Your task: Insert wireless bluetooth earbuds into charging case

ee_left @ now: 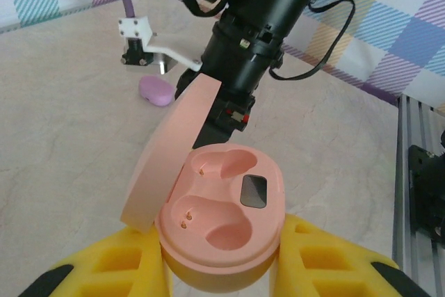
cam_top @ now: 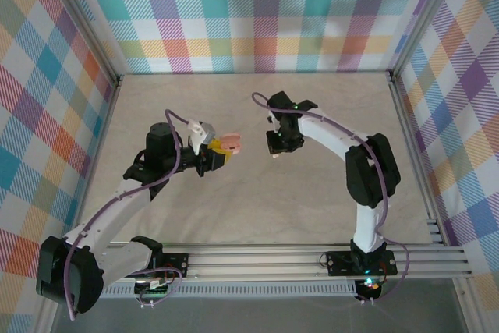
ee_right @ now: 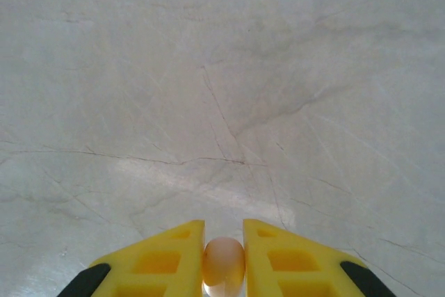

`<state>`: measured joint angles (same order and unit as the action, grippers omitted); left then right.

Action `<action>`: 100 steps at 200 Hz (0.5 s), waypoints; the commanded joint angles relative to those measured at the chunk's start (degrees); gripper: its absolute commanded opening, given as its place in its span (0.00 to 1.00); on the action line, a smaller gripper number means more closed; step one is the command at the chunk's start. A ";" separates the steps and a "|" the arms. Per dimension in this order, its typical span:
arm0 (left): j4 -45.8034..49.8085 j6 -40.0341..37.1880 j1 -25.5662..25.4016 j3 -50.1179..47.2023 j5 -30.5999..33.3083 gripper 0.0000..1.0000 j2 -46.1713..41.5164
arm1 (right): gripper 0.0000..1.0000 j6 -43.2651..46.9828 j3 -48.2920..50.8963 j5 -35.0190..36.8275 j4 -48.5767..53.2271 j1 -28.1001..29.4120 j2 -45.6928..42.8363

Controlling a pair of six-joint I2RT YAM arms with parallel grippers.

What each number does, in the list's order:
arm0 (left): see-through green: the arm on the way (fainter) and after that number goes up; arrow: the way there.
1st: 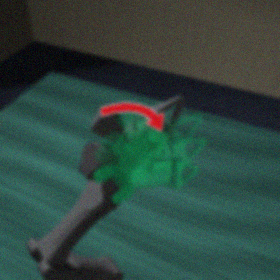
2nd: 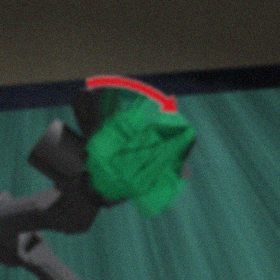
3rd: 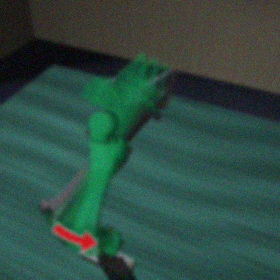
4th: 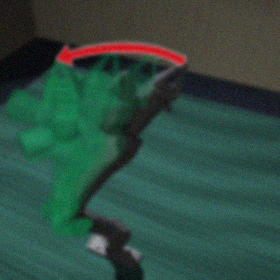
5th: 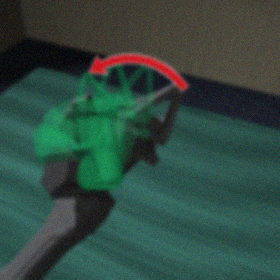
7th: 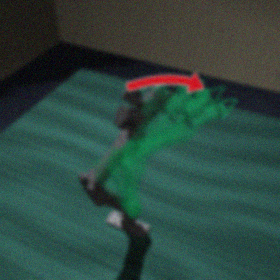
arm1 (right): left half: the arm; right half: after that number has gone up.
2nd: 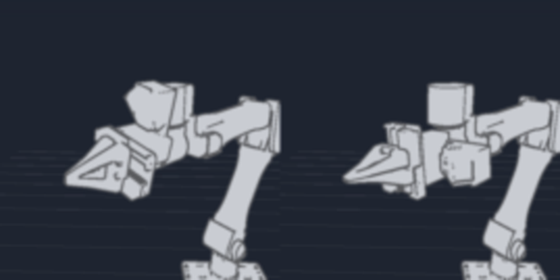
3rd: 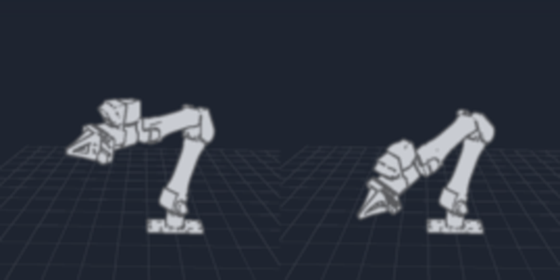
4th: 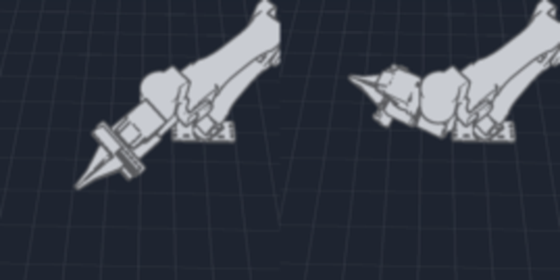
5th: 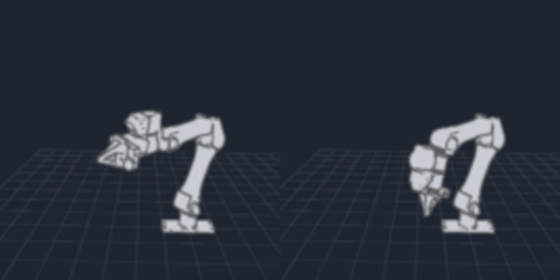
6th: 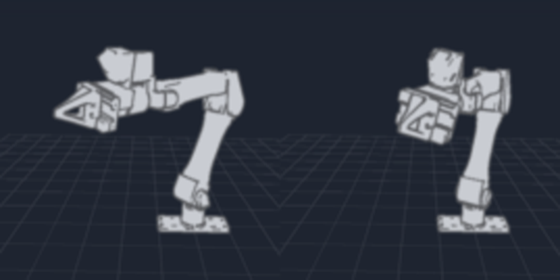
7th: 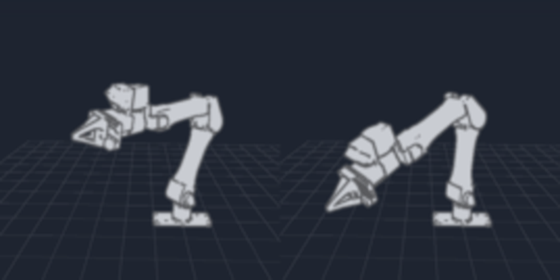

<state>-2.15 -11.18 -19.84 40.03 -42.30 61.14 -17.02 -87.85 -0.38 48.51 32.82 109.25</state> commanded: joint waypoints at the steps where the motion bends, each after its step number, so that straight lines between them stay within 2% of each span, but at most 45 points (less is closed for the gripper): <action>1: -5.13 1.03 -1.28 -1.68 0.44 0.07 1.10 | 0.20 0.90 -3.23 1.57 4.75 -0.03 -4.97; 51: -9.42 1.52 -4.88 -0.98 3.76 0.07 4.90 | 0.20 0.27 -7.64 2.27 7.19 1.04 -12.65; 100: -13.49 2.10 -7.28 -0.39 7.63 0.07 7.69 | 0.19 -0.12 -12.35 6.31 8.94 6.27 -15.68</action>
<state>-10.63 -9.87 -25.82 38.72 -37.12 67.96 -17.06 -97.93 3.38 54.65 36.38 94.72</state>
